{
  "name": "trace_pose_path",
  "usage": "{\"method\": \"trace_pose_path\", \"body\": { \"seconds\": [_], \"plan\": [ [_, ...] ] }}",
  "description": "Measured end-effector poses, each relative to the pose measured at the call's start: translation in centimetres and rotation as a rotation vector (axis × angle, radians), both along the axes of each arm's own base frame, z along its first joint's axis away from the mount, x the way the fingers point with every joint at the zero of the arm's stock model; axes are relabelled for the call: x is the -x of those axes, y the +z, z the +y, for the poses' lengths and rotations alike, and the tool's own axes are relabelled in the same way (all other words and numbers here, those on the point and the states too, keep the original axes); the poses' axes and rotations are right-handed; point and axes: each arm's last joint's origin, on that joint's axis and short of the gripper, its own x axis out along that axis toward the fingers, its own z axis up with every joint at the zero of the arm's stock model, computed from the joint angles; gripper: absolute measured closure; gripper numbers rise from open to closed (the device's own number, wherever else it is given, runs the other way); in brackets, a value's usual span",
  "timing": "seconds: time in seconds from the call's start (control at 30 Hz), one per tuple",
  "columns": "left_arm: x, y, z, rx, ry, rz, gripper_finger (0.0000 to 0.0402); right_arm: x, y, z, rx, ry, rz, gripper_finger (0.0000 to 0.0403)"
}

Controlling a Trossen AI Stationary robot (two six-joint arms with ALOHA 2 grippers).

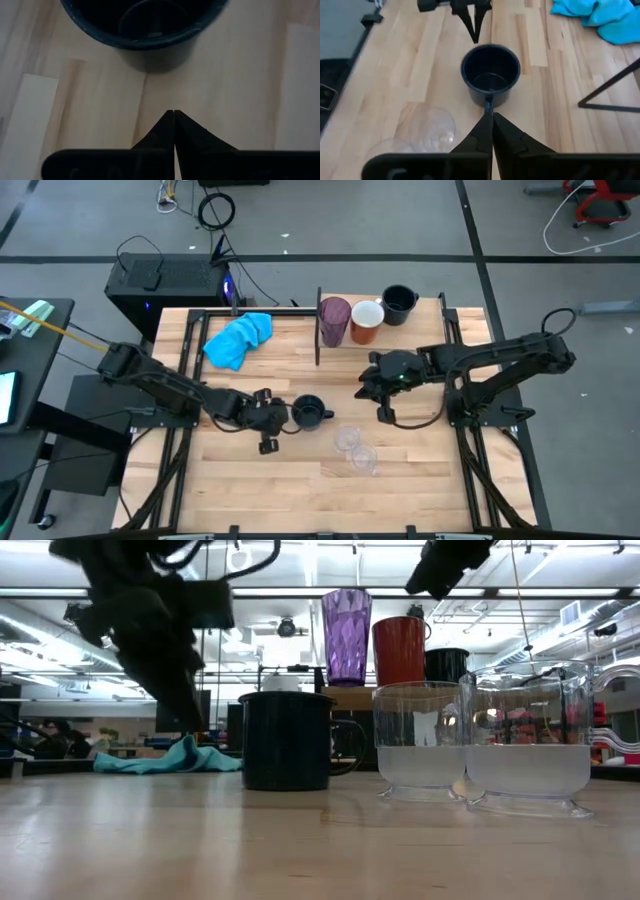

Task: Stack small to large cups/mugs on shelf
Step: Put the black mug on the shelf aligned with the other black mug

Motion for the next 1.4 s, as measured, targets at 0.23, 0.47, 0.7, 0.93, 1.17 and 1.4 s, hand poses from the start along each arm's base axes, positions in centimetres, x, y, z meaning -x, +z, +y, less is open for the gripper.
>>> {"method": "trace_pose_path", "body": {
  "seconds": [0.23, 0.47, 0.7, 0.93, 1.17, 1.4],
  "plan": [
    [-0.2, -2.5, 1.3, 0.052, 0.044, -0.145, 0.0383, -2.4, -2.4, 0.2, 0.031, 0.010, 0.061, 0.0344],
    [-1.3, -3.6, 1.9, 0.044, 0.040, -0.185, 0.0393, -4.6, -5.5, 0.1, 0.056, 0.022, 0.139, 0.0293],
    [-2.6, -4.4, 2.5, 0.033, 0.053, -0.248, 0.0379, -5.7, -7.5, -1.1, 0.055, -0.019, 0.200, 0.0254],
    [-3.7, -5.2, 2.6, 0.021, 0.037, -0.314, 0.0391, -5.2, -7.9, -1.8, 0.045, -0.053, 0.272, 0.0218],
    [-4.3, -5.1, 2.2, 0.031, 0.021, -0.382, 0.0380, -5.2, -9.1, -1.7, 0.045, -0.035, 0.355, 0.0210],
    [-4.4, -5.3, 1.8, 0.039, 0.005, -0.401, 0.0381, -5.0, -9.1, -1.7, 0.037, -0.048, 0.371, 0.0212]
  ]
}}
